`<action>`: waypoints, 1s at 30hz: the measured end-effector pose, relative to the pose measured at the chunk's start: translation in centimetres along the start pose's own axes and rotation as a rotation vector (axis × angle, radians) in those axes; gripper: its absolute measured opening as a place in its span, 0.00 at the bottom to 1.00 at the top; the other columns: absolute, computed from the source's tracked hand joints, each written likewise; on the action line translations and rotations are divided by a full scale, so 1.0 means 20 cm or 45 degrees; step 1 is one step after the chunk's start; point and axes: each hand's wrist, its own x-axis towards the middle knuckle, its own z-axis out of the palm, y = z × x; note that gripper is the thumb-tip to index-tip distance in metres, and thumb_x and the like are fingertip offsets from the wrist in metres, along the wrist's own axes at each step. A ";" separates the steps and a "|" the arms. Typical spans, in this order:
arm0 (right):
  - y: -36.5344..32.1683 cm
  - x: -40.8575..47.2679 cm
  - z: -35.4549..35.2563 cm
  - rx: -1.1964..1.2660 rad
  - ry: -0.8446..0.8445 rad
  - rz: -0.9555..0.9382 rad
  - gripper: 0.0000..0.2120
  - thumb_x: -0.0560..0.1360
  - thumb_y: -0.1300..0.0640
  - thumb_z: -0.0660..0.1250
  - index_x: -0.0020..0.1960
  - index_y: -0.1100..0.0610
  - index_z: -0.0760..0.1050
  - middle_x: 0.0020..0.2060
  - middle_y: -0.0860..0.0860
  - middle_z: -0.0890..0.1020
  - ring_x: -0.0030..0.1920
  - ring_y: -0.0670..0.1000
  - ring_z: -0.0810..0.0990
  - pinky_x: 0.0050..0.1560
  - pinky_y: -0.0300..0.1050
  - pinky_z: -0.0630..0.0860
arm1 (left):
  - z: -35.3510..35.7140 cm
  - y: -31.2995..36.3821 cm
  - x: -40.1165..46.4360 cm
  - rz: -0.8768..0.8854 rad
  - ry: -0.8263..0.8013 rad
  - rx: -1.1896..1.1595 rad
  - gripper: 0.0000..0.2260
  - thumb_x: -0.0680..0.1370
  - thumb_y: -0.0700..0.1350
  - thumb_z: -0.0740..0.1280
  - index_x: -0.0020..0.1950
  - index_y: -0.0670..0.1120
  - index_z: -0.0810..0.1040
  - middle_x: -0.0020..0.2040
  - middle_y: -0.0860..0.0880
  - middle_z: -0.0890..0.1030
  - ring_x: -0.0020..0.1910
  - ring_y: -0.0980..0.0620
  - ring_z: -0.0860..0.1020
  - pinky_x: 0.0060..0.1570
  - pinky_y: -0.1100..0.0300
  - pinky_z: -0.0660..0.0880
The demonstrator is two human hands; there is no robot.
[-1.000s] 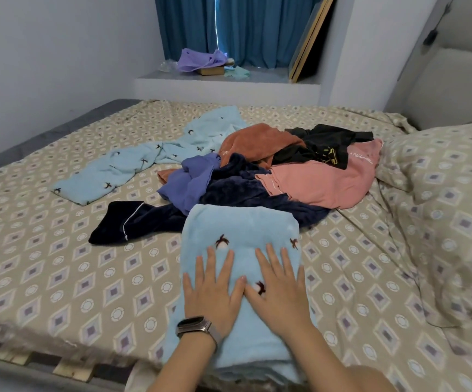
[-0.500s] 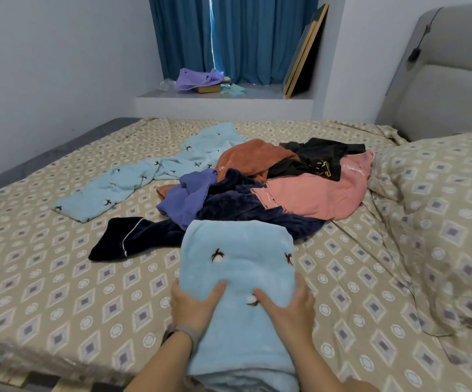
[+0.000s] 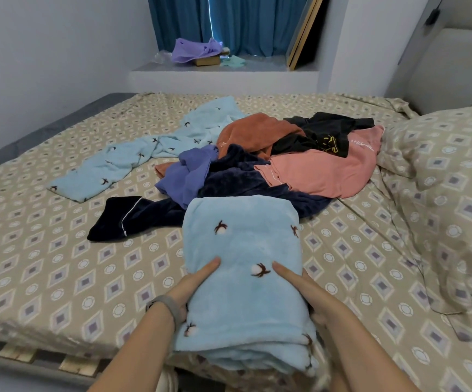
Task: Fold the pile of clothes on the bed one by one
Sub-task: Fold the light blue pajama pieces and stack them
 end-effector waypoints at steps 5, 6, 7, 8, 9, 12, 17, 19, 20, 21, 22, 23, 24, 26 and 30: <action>-0.01 -0.04 0.06 0.152 0.043 -0.054 0.37 0.61 0.44 0.81 0.65 0.55 0.74 0.55 0.55 0.84 0.56 0.56 0.83 0.60 0.53 0.77 | 0.06 0.03 -0.10 0.031 -0.054 -0.196 0.24 0.69 0.55 0.75 0.61 0.45 0.79 0.56 0.42 0.83 0.55 0.43 0.82 0.55 0.49 0.77; -0.02 -0.08 0.07 0.177 0.044 -0.072 0.37 0.59 0.45 0.81 0.65 0.56 0.74 0.55 0.56 0.84 0.55 0.56 0.83 0.57 0.52 0.77 | 0.07 0.05 -0.14 0.068 -0.043 -0.179 0.27 0.67 0.55 0.77 0.62 0.45 0.79 0.57 0.42 0.83 0.55 0.43 0.82 0.56 0.49 0.77; -0.03 -0.13 0.09 0.200 0.032 -0.088 0.37 0.59 0.47 0.80 0.65 0.57 0.75 0.54 0.57 0.84 0.55 0.57 0.84 0.56 0.52 0.77 | 0.07 0.07 -0.20 0.102 -0.035 -0.159 0.30 0.64 0.54 0.79 0.62 0.44 0.79 0.57 0.42 0.83 0.56 0.42 0.82 0.58 0.48 0.77; -0.04 -0.18 0.10 0.214 0.010 -0.099 0.37 0.59 0.47 0.80 0.64 0.58 0.75 0.54 0.57 0.84 0.55 0.57 0.83 0.56 0.52 0.77 | 0.06 0.10 -0.27 0.137 -0.030 -0.139 0.33 0.61 0.54 0.80 0.62 0.44 0.79 0.57 0.42 0.83 0.56 0.42 0.81 0.59 0.47 0.76; -0.06 -0.23 0.13 0.222 -0.026 -0.105 0.38 0.58 0.48 0.80 0.64 0.58 0.75 0.55 0.58 0.84 0.55 0.58 0.83 0.56 0.53 0.77 | 0.06 0.13 -0.36 0.180 -0.019 -0.117 0.34 0.58 0.53 0.81 0.62 0.43 0.79 0.56 0.42 0.83 0.55 0.42 0.82 0.60 0.46 0.76; -0.15 -0.39 0.24 0.205 -0.136 -0.134 0.42 0.53 0.48 0.82 0.64 0.58 0.75 0.55 0.59 0.84 0.55 0.59 0.83 0.53 0.53 0.79 | 0.03 0.19 -0.68 0.403 0.106 -0.056 0.35 0.56 0.53 0.82 0.61 0.44 0.79 0.54 0.44 0.84 0.53 0.44 0.83 0.59 0.47 0.77; -0.35 -0.66 0.66 0.021 -0.348 -0.231 0.36 0.62 0.44 0.80 0.65 0.58 0.76 0.55 0.57 0.84 0.55 0.57 0.83 0.58 0.53 0.77 | -0.11 0.22 -1.27 0.816 0.467 -0.079 0.31 0.62 0.49 0.82 0.62 0.47 0.78 0.52 0.50 0.85 0.50 0.50 0.84 0.51 0.54 0.81; -0.40 -0.77 0.86 -0.029 -0.437 -0.239 0.28 0.68 0.46 0.74 0.63 0.58 0.77 0.53 0.55 0.85 0.53 0.55 0.84 0.51 0.48 0.79 | -0.21 0.23 -1.48 0.895 0.590 -0.062 0.38 0.55 0.56 0.84 0.62 0.48 0.77 0.53 0.51 0.85 0.51 0.51 0.83 0.53 0.52 0.80; -0.41 -0.81 0.95 -0.058 -0.458 -0.240 0.26 0.68 0.47 0.73 0.62 0.58 0.78 0.52 0.54 0.85 0.52 0.54 0.85 0.48 0.46 0.80 | -0.26 0.22 -1.56 0.926 0.628 -0.061 0.40 0.52 0.57 0.83 0.62 0.48 0.77 0.54 0.51 0.84 0.52 0.51 0.83 0.54 0.50 0.79; -0.41 -0.83 1.04 -0.076 -0.496 -0.264 0.25 0.68 0.48 0.74 0.61 0.57 0.78 0.51 0.54 0.85 0.51 0.53 0.85 0.45 0.44 0.80 | -0.31 0.22 -1.64 0.962 0.654 -0.070 0.40 0.51 0.57 0.83 0.61 0.49 0.77 0.54 0.51 0.84 0.52 0.50 0.83 0.56 0.48 0.79; -0.40 -0.86 1.12 -0.087 -0.509 -0.296 0.26 0.67 0.48 0.76 0.61 0.56 0.78 0.51 0.52 0.86 0.50 0.52 0.85 0.43 0.43 0.81 | -0.37 0.22 -1.70 1.000 0.676 -0.078 0.40 0.51 0.56 0.82 0.61 0.48 0.78 0.55 0.50 0.84 0.53 0.50 0.83 0.56 0.48 0.78; -0.39 -0.87 1.20 -0.092 -0.505 -0.339 0.28 0.65 0.48 0.79 0.61 0.55 0.78 0.51 0.51 0.86 0.50 0.51 0.85 0.43 0.42 0.81 | -0.42 0.21 -1.74 1.036 0.700 -0.088 0.39 0.51 0.55 0.81 0.61 0.48 0.78 0.55 0.50 0.84 0.54 0.49 0.82 0.56 0.48 0.78; -0.36 -0.85 1.26 -0.095 -0.489 -0.391 0.32 0.61 0.47 0.81 0.62 0.54 0.78 0.51 0.49 0.86 0.51 0.50 0.85 0.47 0.44 0.81 | -0.47 0.20 -1.77 1.076 0.717 -0.096 0.39 0.52 0.54 0.81 0.61 0.48 0.78 0.55 0.50 0.84 0.54 0.49 0.82 0.54 0.49 0.79; -0.32 -0.82 1.39 -0.080 -0.467 -0.461 0.39 0.56 0.46 0.83 0.63 0.53 0.77 0.53 0.48 0.85 0.53 0.50 0.84 0.57 0.51 0.79 | -0.58 0.18 -1.78 1.124 0.735 -0.110 0.39 0.51 0.53 0.80 0.62 0.48 0.78 0.55 0.50 0.84 0.53 0.50 0.83 0.48 0.55 0.81; -0.13 -0.60 1.56 -0.129 -0.391 -0.368 0.49 0.41 0.40 0.85 0.60 0.54 0.79 0.50 0.49 0.86 0.51 0.51 0.85 0.55 0.51 0.80 | -0.85 0.10 -1.65 1.039 0.684 -0.155 0.46 0.47 0.58 0.84 0.62 0.49 0.77 0.54 0.50 0.84 0.52 0.51 0.83 0.42 0.60 0.80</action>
